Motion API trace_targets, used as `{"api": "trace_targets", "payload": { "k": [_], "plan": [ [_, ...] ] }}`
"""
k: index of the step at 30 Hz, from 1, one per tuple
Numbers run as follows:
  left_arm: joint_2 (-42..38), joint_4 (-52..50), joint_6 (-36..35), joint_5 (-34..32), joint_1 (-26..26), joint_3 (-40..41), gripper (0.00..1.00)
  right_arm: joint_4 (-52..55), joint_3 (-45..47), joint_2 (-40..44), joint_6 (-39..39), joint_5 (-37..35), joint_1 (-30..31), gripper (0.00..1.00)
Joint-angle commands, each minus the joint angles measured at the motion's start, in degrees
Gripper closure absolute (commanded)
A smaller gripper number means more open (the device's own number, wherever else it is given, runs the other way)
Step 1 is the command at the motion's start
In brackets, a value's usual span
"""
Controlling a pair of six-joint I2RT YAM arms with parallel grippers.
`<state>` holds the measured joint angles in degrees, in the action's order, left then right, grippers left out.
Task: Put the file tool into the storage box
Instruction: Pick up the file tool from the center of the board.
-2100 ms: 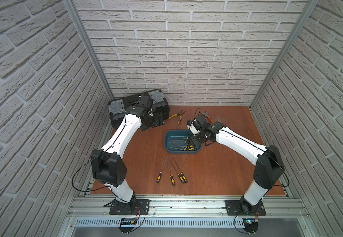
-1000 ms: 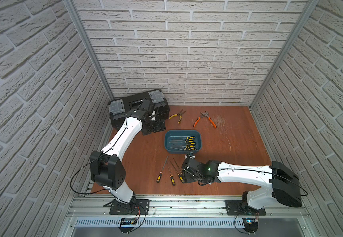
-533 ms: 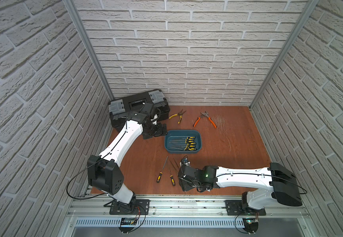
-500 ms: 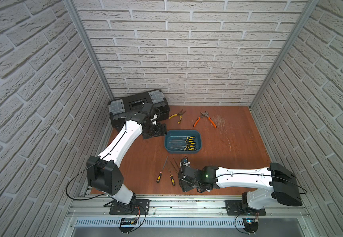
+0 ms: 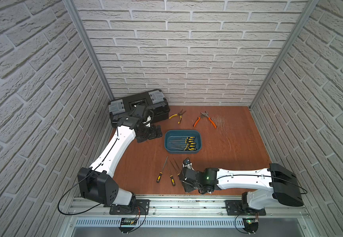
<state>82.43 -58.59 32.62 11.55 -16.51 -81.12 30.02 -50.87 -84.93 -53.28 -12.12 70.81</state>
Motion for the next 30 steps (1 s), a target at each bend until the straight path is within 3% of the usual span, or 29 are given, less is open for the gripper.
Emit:
{"api": "trace_targets", "payload": {
  "k": [1, 13, 30],
  "plan": [
    [-1.2, 0.5, 0.1, 1.5, 0.1, -0.4, 0.02, 0.5, 0.5, -0.1, 0.4, -1.8, -1.7, 0.42],
    [-2.4, 0.9, 1.2, 0.3, -2.5, 0.2, 0.02, 0.1, -3.4, -9.5, 5.1, 0.4, -6.1, 0.56],
    [-0.2, 0.5, 0.7, -0.2, -3.3, -1.2, 0.02, 1.3, -9.3, -17.2, 7.5, 1.9, -6.2, 0.57]
  ]
}}
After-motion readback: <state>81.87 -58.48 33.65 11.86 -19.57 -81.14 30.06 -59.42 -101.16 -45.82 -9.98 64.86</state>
